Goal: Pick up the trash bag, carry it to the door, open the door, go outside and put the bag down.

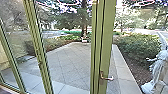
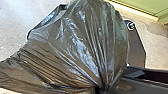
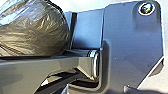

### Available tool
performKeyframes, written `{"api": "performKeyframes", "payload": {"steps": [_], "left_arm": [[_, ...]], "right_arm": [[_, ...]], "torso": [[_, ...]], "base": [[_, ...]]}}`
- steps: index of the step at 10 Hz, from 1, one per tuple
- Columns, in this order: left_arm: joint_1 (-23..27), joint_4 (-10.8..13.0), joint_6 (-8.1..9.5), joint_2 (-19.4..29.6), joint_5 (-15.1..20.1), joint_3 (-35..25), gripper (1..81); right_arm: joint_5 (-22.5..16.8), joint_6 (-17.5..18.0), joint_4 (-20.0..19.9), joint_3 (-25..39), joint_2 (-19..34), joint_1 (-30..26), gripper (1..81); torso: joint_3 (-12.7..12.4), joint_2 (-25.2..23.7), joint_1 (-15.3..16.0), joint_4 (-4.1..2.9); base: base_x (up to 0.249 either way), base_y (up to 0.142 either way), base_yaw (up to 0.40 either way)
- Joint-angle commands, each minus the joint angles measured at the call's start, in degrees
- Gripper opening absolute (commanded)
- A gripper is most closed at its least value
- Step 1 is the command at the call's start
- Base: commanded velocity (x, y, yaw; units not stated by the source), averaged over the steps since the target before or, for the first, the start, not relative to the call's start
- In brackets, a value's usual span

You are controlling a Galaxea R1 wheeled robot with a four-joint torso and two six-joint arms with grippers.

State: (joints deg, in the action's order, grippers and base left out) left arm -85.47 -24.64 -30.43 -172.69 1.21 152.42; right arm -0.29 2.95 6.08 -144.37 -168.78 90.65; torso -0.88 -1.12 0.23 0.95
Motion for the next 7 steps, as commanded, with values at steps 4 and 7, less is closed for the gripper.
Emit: {"api": "performKeyframes", "payload": {"steps": [4,7], "left_arm": [[3.4,0.2,-0.69,-1.3,3.6,2.3,1.0],[3.4,-0.3,-0.42,-1.4,3.5,2.6,1.0]], "right_arm": [[-3.0,-0.2,0.3,0.3,-0.1,-2.6,81.1],[-3.0,-0.2,0.2,0.3,-0.1,-2.7,81.1]], "torso": [[0.0,0.0,0.0,0.00],[0.0,0.0,0.0,0.00]], "base": [[0.000,0.000,0.116],[0.000,0.000,-0.039]]}}
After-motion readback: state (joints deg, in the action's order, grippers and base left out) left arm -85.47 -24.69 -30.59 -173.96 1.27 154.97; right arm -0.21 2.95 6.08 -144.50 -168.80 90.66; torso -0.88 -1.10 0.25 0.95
